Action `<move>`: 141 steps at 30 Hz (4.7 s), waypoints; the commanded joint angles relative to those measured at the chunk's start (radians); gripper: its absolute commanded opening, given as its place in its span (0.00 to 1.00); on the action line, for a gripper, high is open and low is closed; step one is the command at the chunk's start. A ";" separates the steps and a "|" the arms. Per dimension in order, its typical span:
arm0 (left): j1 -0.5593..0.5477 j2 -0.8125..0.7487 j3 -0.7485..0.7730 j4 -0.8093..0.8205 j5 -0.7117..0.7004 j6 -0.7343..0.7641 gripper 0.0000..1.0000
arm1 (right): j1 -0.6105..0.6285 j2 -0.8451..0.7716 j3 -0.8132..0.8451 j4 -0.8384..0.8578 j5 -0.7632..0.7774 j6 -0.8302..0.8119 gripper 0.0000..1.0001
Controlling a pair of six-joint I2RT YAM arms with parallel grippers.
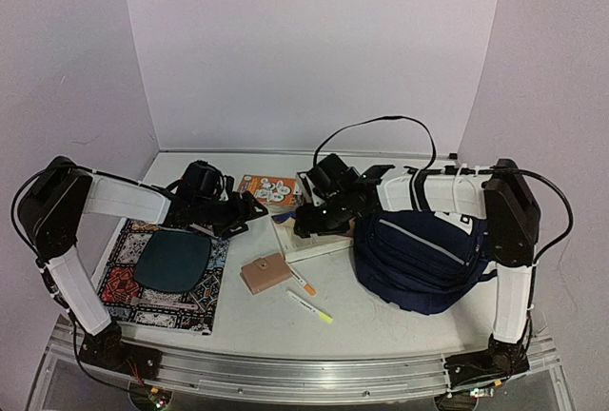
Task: Pack the student bag
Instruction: Adjust the book at the center of the board, then pick up the book from the center of the board.
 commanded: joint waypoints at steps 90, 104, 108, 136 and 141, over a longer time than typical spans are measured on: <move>0.049 -0.061 -0.060 0.028 0.039 -0.112 0.86 | 0.147 0.342 0.452 -0.360 0.303 -0.375 0.60; 0.049 -0.067 -0.060 0.023 0.044 -0.100 0.87 | 0.154 0.316 0.454 -0.475 0.520 -0.388 0.49; 0.049 -0.071 -0.062 0.022 0.042 -0.101 0.87 | 0.162 0.322 0.466 -0.501 0.561 -0.397 0.45; 0.049 -0.092 -0.069 0.016 0.044 -0.118 0.87 | 0.200 0.336 0.466 -0.518 0.602 -0.446 0.01; 0.049 -0.086 -0.051 0.017 0.056 -0.131 0.87 | 0.199 0.258 0.478 -0.517 0.604 -0.450 0.00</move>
